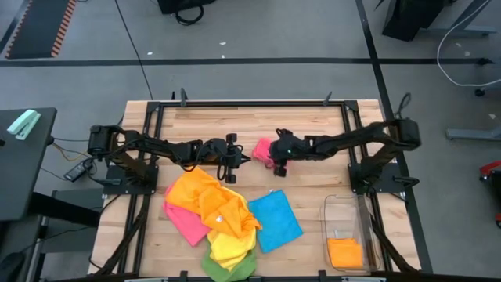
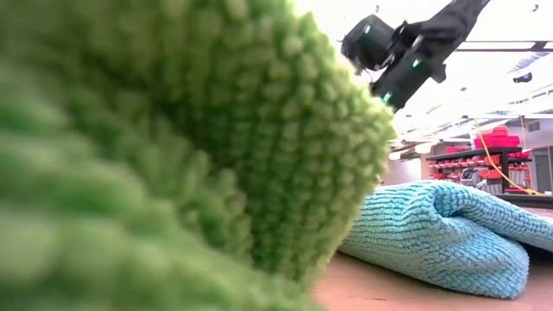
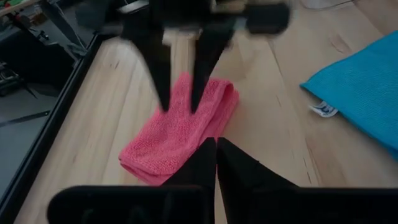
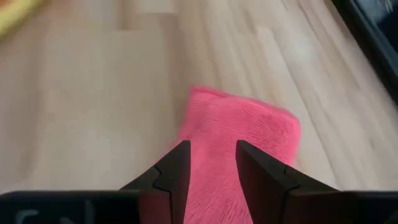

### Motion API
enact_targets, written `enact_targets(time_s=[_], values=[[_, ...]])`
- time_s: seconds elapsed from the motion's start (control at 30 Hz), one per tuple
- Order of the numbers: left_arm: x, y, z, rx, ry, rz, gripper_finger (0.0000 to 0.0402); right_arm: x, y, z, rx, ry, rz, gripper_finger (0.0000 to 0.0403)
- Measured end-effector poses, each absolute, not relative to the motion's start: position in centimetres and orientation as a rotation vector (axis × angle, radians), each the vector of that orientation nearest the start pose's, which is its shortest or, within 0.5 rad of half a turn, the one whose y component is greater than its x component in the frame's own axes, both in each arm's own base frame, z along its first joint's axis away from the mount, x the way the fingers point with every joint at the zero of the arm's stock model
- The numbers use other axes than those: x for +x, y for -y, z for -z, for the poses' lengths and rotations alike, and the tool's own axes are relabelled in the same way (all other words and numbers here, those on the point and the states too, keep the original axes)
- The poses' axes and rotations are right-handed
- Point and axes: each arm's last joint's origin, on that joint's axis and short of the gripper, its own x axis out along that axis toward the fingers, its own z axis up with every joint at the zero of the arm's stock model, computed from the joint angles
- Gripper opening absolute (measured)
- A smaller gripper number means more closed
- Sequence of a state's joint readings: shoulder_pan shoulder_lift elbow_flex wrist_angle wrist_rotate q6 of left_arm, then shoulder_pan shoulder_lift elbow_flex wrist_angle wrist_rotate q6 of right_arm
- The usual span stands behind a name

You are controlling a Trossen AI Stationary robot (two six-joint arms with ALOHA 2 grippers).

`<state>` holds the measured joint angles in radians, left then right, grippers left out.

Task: Fold microfiber towels
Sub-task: Fold the pink towel

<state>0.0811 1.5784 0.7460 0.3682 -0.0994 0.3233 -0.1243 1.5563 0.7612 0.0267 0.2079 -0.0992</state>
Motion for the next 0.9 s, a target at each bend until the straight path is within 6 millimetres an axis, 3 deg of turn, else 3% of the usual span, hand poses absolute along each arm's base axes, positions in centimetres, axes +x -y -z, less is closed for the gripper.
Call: enact_targets(time_s=[0.2, 0.43, 0.6, 0.9], values=[[31.6, -2.9, -18.3, 0.301, -0.489, -0.105, 0.0013, 28.7, 1.5, -16.7, -0.261, -0.903, 0.144, 0.0152], [31.6, -2.9, -18.3, 0.297, -0.491, -0.106, 0.0028, 27.8, -0.5, -15.7, -0.52, -1.054, 0.062, 0.0226], [31.5, -2.9, -18.2, 0.296, -0.508, -0.103, 0.0025, 27.3, -0.4, -15.5, -0.792, -1.14, 0.014, 0.0265], [31.5, -2.8, -18.1, 0.296, -0.52, -0.101, 0.0015, 26.9, 0.3, -15.1, -0.91, -1.173, -0.054, 0.0257]])
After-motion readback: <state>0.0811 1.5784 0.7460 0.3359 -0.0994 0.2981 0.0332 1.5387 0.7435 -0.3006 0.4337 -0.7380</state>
